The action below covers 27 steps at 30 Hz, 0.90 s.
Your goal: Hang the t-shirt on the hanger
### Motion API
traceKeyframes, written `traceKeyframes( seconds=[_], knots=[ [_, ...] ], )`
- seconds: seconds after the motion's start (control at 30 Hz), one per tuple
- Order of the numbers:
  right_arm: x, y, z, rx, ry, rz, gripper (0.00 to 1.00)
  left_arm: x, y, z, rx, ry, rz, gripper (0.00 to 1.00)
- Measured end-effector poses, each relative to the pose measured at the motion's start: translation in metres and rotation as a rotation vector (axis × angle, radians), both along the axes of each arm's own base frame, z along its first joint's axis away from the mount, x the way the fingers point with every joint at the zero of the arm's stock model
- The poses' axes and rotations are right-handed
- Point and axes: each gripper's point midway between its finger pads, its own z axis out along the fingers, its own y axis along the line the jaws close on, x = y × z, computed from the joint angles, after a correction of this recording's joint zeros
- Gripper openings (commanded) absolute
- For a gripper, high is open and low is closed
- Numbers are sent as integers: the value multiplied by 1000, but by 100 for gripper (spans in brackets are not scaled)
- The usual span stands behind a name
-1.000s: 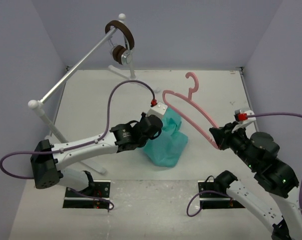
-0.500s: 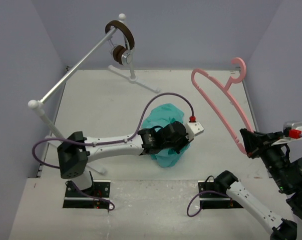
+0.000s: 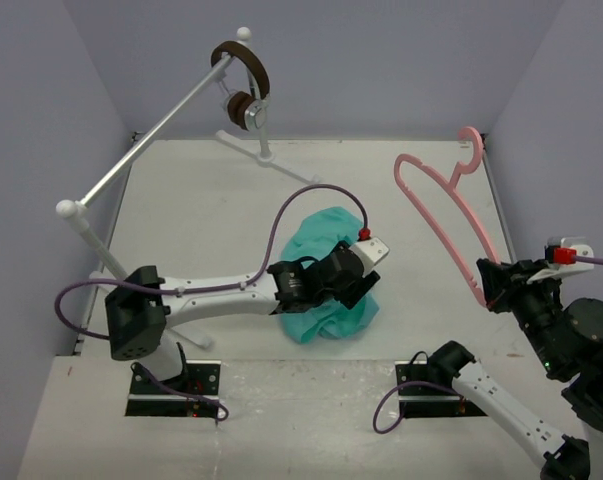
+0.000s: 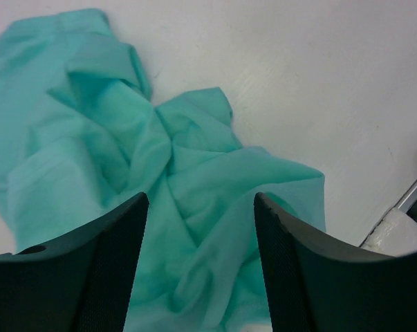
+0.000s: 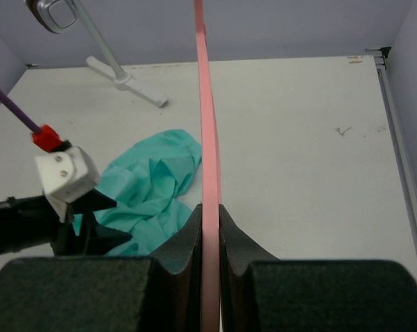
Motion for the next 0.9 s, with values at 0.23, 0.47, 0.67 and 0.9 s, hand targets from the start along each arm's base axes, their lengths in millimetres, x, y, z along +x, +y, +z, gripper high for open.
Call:
traceKeyframes(
  seconds=[0.23, 0.47, 0.67, 0.9],
  knots=[
    [3, 3, -5, -10, 15, 4, 0, -3, 81, 63, -156, 1, 287, 57],
    [11, 17, -19, -27, 55, 44, 0, -55, 138, -34, -53, 146, 287, 70],
    [20, 32, -27, -38, 89, 88, 0, -82, 132, -67, -4, 182, 207, 71],
    [23, 42, -35, -37, 104, 127, 0, -79, 125, -80, 17, 164, 228, 58]
  ],
)
